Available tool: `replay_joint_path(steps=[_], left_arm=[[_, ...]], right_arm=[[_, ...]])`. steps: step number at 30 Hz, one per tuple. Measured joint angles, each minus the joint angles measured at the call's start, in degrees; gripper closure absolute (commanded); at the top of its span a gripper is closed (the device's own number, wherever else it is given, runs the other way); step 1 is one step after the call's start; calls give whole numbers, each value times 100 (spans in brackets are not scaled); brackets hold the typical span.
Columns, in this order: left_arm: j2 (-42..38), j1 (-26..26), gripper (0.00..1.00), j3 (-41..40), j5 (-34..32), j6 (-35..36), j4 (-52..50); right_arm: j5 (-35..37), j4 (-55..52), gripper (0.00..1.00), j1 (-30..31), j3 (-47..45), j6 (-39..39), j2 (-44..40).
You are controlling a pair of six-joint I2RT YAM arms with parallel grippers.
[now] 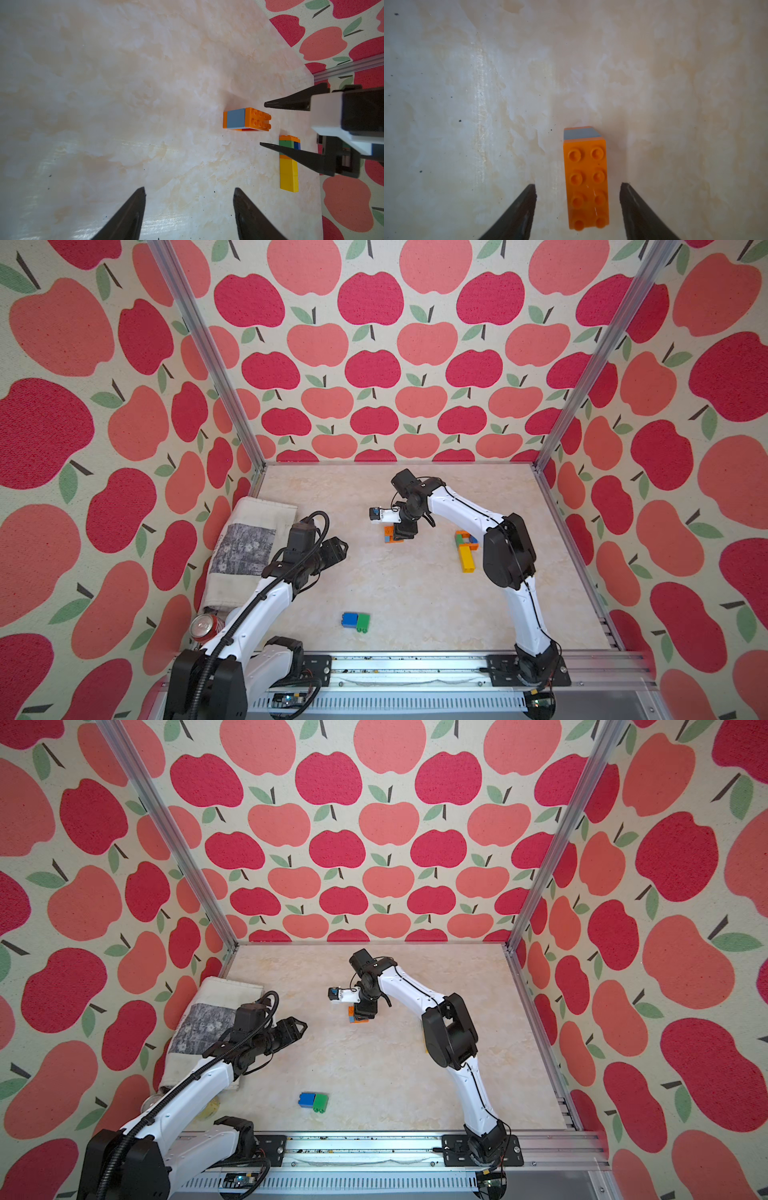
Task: Assemble the letter p with lego
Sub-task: Assemble the lego brick with the lego brick, then pick up the lego brick from the center of the board.
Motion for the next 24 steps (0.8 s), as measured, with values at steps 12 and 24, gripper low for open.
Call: replay_joint_path(steps=[12, 24], left_arm=[[-1515, 7, 28, -101, -393, 103, -981], [-3296, 308, 28, -321, -1117, 149, -1438]], right_arm=[[55, 2146, 31, 1060, -3668, 1561, -3333], [763, 3193, 31, 3482, -4922, 3018, -3195]])
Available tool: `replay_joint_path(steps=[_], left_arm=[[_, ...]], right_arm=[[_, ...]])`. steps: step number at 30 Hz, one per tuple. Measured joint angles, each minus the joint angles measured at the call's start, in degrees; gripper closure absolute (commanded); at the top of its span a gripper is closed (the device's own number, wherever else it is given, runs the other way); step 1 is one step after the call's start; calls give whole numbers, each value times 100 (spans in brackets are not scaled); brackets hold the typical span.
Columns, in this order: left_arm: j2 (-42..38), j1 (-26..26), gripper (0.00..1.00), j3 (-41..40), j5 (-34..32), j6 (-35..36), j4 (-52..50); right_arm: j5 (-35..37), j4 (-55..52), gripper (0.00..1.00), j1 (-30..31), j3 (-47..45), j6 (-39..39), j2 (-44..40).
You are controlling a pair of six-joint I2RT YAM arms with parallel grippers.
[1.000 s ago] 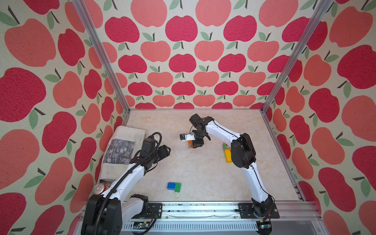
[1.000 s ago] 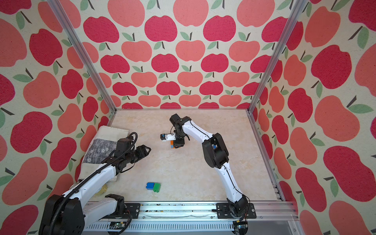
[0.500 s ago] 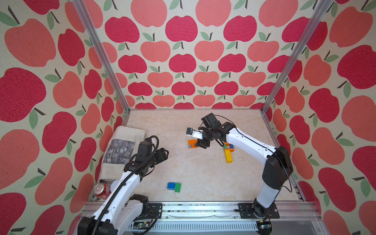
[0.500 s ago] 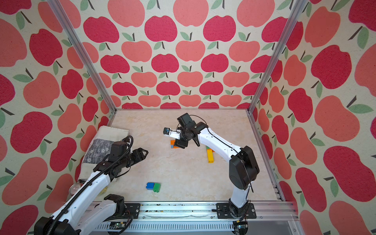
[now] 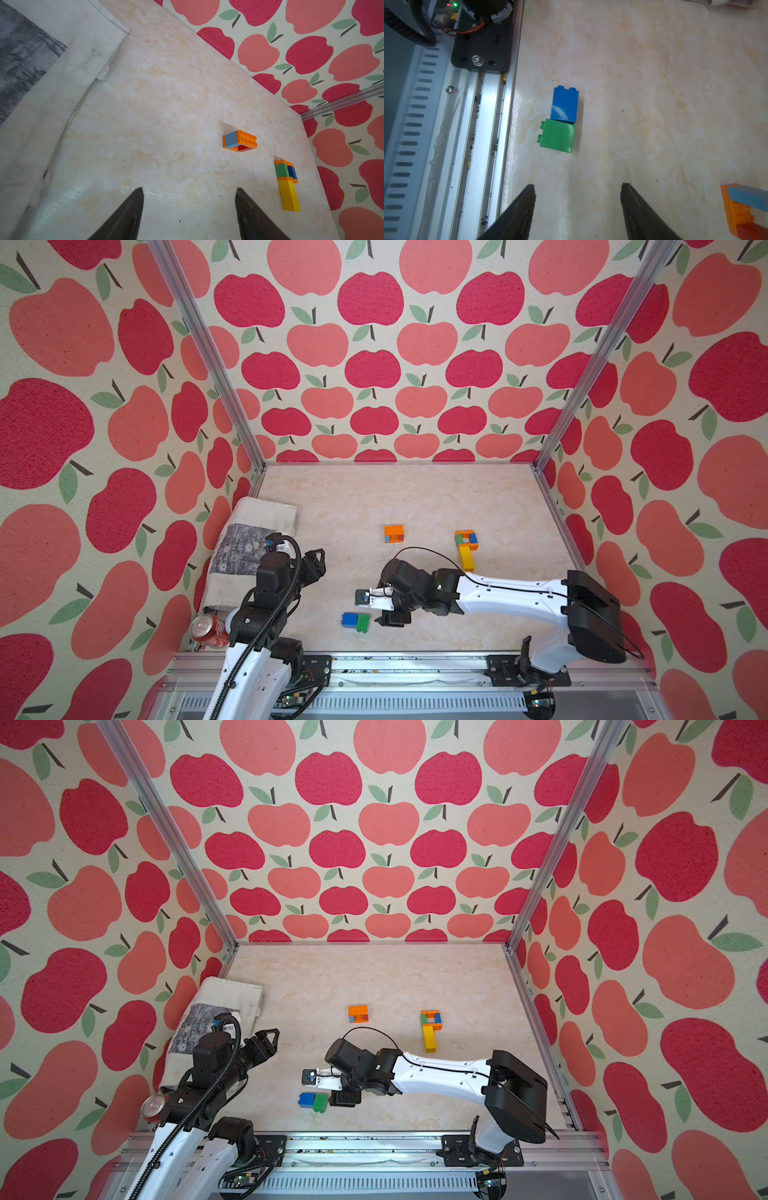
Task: Assemble the letter p with lego
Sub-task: Pick up the lego brick from the center of the board.
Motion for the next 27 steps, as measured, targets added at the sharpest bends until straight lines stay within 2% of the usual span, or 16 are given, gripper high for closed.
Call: replay_joint_path(steps=[6, 14, 27], left_arm=[[-254, 48, 28, -85, -122, -2, -160], [-345, 57, 28, -120, -120, -2, -297], [-409, 57, 28, -127, -118, -4, -304]], right_arm=[[348, 116, 31, 579, 66, 669, 699], [857, 149, 31, 595, 369, 1187, 1137], [1003, 234, 28, 595, 721, 1517, 1510]])
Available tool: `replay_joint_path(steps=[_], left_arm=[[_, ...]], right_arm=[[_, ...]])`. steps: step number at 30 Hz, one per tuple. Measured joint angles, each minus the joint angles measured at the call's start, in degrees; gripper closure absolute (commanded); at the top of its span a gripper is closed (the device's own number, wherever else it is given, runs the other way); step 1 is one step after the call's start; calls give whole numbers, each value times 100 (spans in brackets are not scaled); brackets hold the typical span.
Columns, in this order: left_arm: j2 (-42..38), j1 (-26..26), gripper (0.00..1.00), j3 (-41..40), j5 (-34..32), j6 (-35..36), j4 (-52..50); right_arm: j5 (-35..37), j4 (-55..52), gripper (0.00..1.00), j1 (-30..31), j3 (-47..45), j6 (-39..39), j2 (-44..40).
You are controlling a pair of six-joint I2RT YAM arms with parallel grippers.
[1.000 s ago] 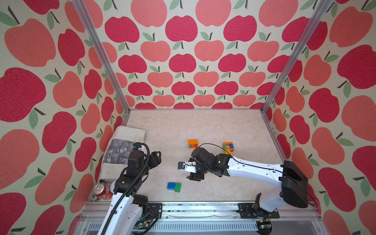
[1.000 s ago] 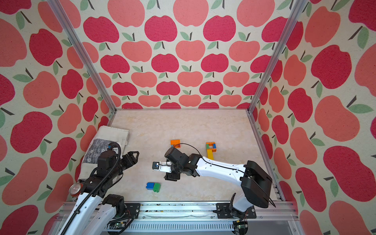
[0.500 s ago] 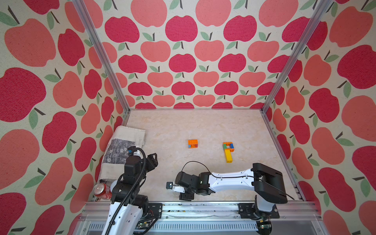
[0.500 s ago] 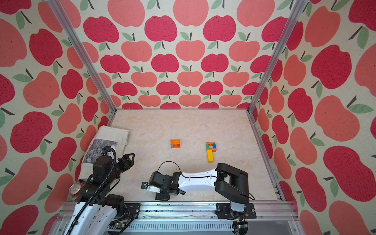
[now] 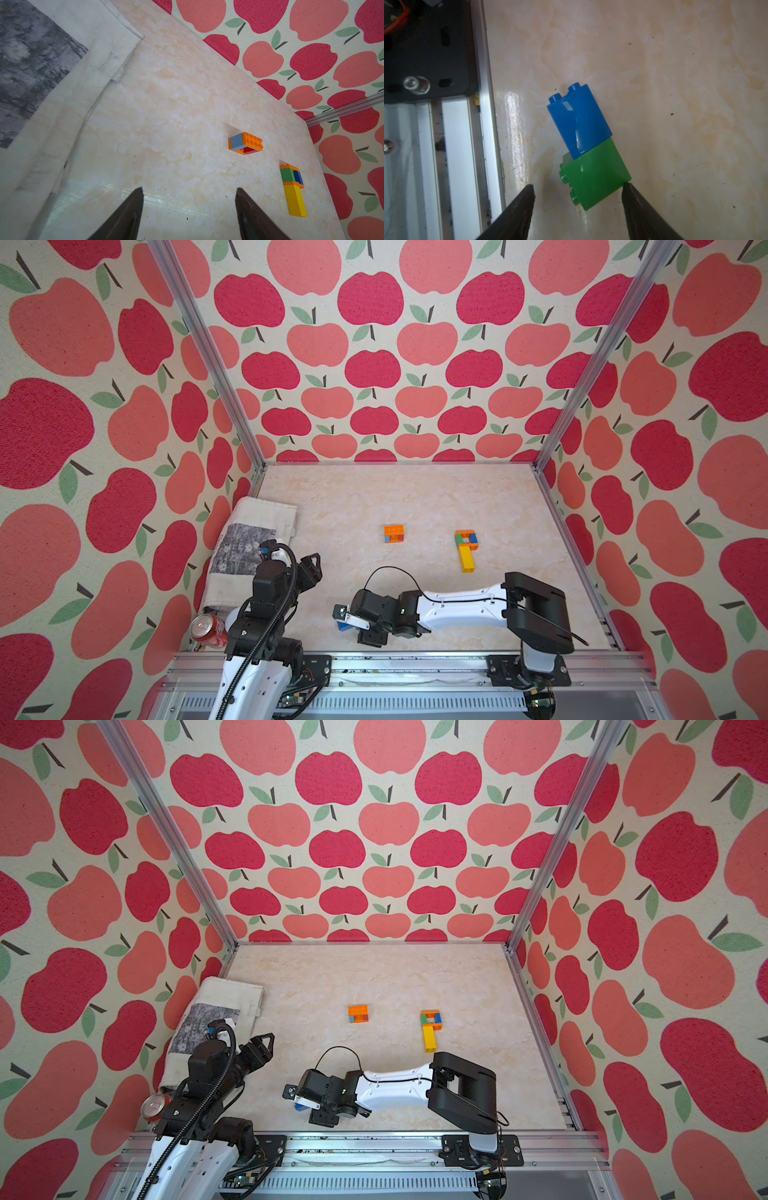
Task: Assemble the letter p with lego
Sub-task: Pick up the lego brick from the center of the board.
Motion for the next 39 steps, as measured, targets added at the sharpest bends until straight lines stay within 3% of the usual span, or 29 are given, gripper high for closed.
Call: replay_joint_path(steps=[6, 20, 31, 39], left_arm=[[0, 0, 28, 0, 0, 2, 0], [0, 0, 27, -11, 2, 2, 2], [22, 11, 27, -101, 22, 0, 7], [17, 11, 27, -101, 48, -2, 9]], right_arm=[[92, 15, 27, -4, 173, 240, 356], [531, 358, 36, -256, -55, 654, 291], [186, 1010, 42, -365, -348, 654, 205], [55, 1261, 67, -417, -398, 634, 221]])
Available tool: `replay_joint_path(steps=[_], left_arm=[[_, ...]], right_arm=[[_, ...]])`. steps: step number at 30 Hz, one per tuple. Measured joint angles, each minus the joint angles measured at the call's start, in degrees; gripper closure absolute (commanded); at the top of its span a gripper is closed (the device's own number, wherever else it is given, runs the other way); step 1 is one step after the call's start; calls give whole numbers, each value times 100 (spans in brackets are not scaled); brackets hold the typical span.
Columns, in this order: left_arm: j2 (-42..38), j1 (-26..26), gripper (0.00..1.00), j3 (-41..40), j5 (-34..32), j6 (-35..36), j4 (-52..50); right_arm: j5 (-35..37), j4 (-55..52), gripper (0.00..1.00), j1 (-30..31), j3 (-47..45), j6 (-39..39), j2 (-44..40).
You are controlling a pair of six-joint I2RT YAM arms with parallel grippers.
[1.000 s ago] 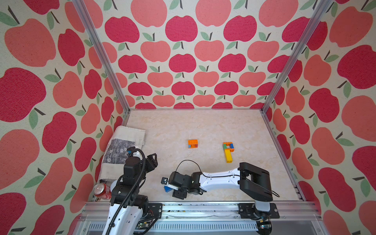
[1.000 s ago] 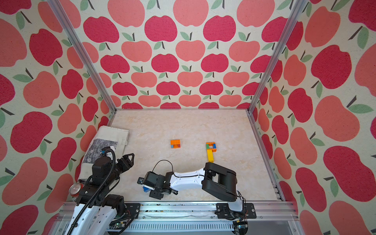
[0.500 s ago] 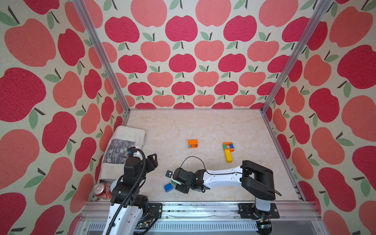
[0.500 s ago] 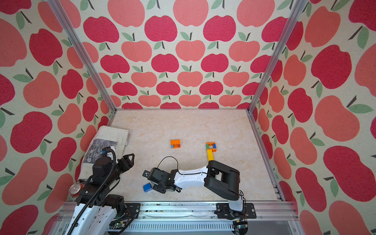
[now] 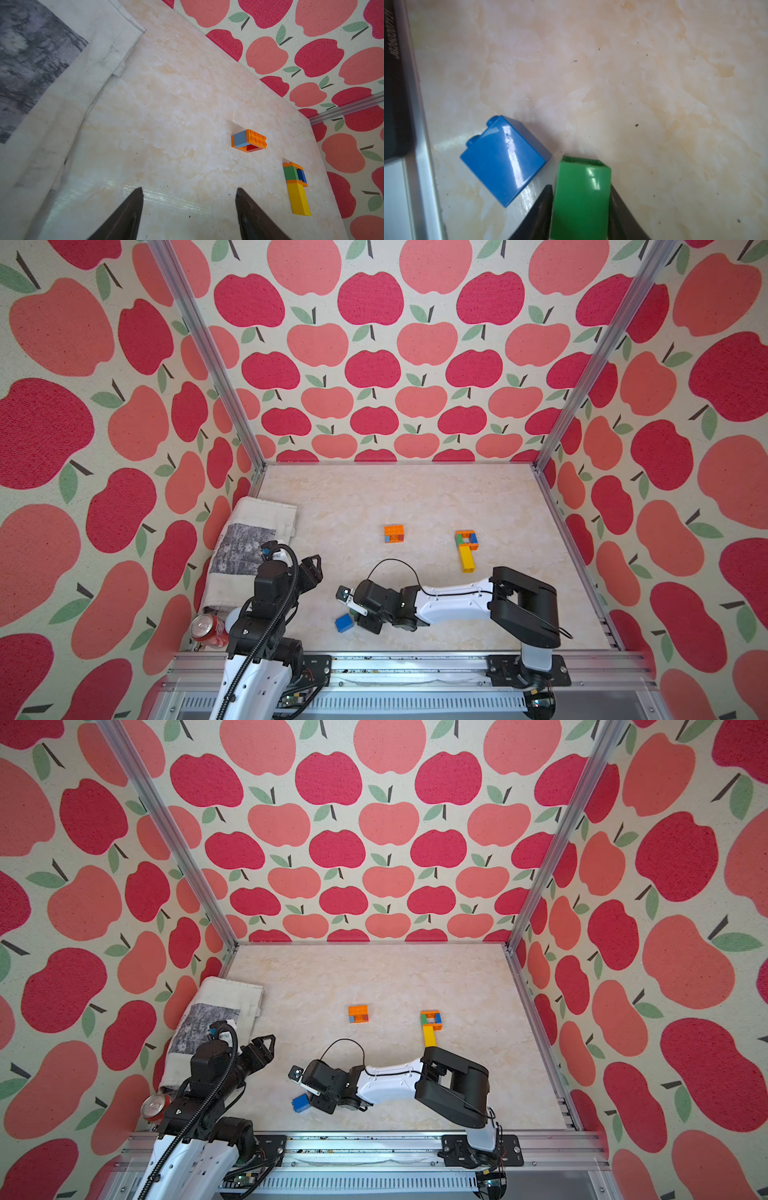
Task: Assemble the letter p with lego
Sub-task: Pick up the lego brick from the center of the board, then place the lego brick at the center of the board.
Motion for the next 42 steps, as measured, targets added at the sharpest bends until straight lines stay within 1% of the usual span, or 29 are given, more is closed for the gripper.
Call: replay_joint_path(steps=[2, 5, 9, 12, 16, 18, 21, 24, 27, 30, 38, 42], left_arm=[[17, 0, 28, 0, 46, 0, 4], [144, 0, 28, -11, 166, -2, 15], [435, 2, 26, -109, 581, -48, 232], [785, 11, 26, -280, 1231, -122, 752], [1244, -13, 26, -610, 2188, -457, 1768], [1456, -81, 25, -680, 2557, -597, 2210], [1768, -310, 24, -686, 3012, -748, 2881], [2109, -627, 23, -686, 3355, -802, 3434], [2435, -909, 22, -686, 3543, -807, 3814], [2656, -1093, 22, -686, 3641, -831, 4083], [3163, -1167, 31, -686, 3888, -966, 4629], [3298, -1200, 39, -686, 4022, -1043, 4876]], right_arm=[[-37, 31, 70, -24, -52, -9, -39], [-31, -13, 71, -79, -295, -70, -275], [-35, -48, 71, -249, -782, -264, -946], [-136, 17, 71, -466, -1051, -457, -1521], [-514, 238, 72, -951, -1331, -717, -2181], [-699, 343, 72, -1222, -1421, -861, -2380], [-977, 472, 72, -1576, -1491, -1069, -2531], [-1246, 560, 73, -1808, -1493, -1231, -2562], [-1451, 640, 73, -1941, -1493, -1373, -2564], [-1596, 704, 73, -1950, -1491, -1475, -2564], [-1801, 1154, 73, -1947, -1558, -1589, -2627], [-1799, 1325, 73, -1947, -1580, -1609, -2636]])
